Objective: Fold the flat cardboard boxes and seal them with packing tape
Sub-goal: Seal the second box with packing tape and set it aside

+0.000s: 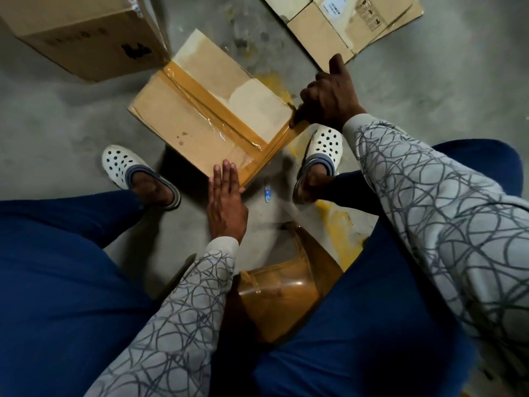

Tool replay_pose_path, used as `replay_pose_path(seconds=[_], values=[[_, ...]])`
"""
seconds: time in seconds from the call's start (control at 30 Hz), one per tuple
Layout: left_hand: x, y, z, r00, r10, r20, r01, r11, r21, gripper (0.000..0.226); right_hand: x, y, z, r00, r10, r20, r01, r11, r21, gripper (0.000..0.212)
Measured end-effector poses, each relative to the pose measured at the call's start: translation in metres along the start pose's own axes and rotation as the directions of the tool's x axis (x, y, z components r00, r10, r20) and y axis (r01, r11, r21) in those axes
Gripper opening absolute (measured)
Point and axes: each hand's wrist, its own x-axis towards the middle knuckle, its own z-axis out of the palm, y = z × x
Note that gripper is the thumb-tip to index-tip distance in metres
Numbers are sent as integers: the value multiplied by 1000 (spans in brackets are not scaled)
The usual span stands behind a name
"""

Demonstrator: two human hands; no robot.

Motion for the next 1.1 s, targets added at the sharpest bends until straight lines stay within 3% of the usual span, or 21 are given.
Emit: replay_pose_path(seconds=[0.07,0.17,0.3,0.43,0.53,0.67,0.9,1.0,1.1], values=[[0,7,-5,999,-34,42,34,999,7,66,4,3,-2,998,-26,-56,29,999,45,65],[7,21,-11,994,-68,87,70,997,-14,68,12,4,-2,1000,-13,26,9,990,138,55],[36,41,-1,971,236,46,-236,972,0,63,14,7,2,999,1,32,-7,982,187,45],[98,62,1,915,401,-40,-398,915,59,62,16,15,0,981,5,193,-78,924,375,35],[125,67,5,864,504,-27,-497,859,120,58,19,15,3,963,46,266,-161,889,428,29],[122,63,17,843,537,-4,-519,816,254,61,20,10,19,971,60,230,-155,892,425,23],[129,62,11,861,509,-3,-490,830,267,65,16,13,12,986,19,169,-90,900,427,28],[127,79,8,871,491,-13,-475,848,234,68,18,11,14,969,18,245,-129,887,444,30],[140,101,14,864,496,-84,-462,849,258,63,23,14,19,951,52,306,-190,876,443,48]])
